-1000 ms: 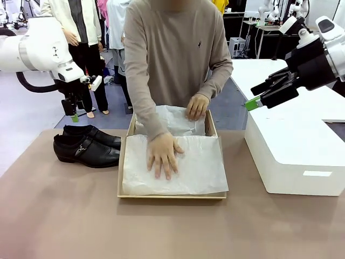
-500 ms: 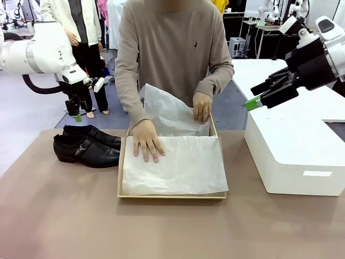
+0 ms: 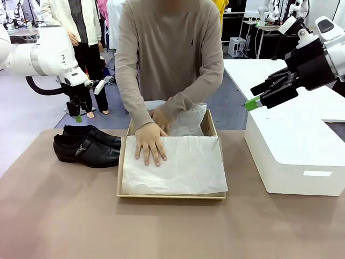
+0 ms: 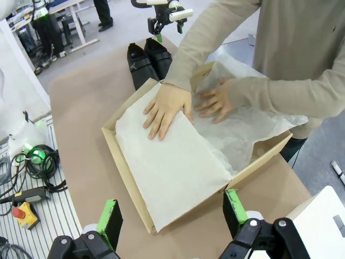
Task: Pack the shoes into the box.
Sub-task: Place one shoe of the Shoes into the Shoes Box.
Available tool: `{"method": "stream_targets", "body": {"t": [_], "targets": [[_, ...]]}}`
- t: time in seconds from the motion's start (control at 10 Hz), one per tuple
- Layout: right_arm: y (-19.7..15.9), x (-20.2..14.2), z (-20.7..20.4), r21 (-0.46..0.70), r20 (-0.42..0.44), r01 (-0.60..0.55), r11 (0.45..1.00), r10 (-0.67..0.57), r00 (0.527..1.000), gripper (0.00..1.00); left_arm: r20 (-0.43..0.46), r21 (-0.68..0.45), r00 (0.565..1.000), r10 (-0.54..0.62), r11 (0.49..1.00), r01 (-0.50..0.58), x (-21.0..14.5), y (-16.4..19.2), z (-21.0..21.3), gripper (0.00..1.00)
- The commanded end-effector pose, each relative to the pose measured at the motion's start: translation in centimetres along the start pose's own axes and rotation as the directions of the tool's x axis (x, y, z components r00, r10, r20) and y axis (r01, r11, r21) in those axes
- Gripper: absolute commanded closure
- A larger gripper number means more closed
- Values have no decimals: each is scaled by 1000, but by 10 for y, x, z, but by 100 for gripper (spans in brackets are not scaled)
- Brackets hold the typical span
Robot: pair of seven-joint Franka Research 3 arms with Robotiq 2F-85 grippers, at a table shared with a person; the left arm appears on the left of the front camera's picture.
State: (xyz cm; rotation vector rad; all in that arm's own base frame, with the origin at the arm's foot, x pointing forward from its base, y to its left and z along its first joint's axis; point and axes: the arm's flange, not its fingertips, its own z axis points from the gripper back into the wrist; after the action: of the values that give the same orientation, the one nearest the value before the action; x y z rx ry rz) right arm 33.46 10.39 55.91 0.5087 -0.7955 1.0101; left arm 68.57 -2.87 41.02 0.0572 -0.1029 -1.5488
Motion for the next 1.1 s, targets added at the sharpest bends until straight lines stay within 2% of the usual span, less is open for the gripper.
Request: {"method": "stream_targets", "body": {"t": [0.0,1.0], "targets": [[-4,-1,-2,13,23,-25,1000,24,999,0,-6,-53,999,-34,998,33,0,12,-1,0],[-4,-1,-2,13,23,-25,1000,24,999,0,-16,-152,1000,-10,988,7,-3,21,-22,0]]}}
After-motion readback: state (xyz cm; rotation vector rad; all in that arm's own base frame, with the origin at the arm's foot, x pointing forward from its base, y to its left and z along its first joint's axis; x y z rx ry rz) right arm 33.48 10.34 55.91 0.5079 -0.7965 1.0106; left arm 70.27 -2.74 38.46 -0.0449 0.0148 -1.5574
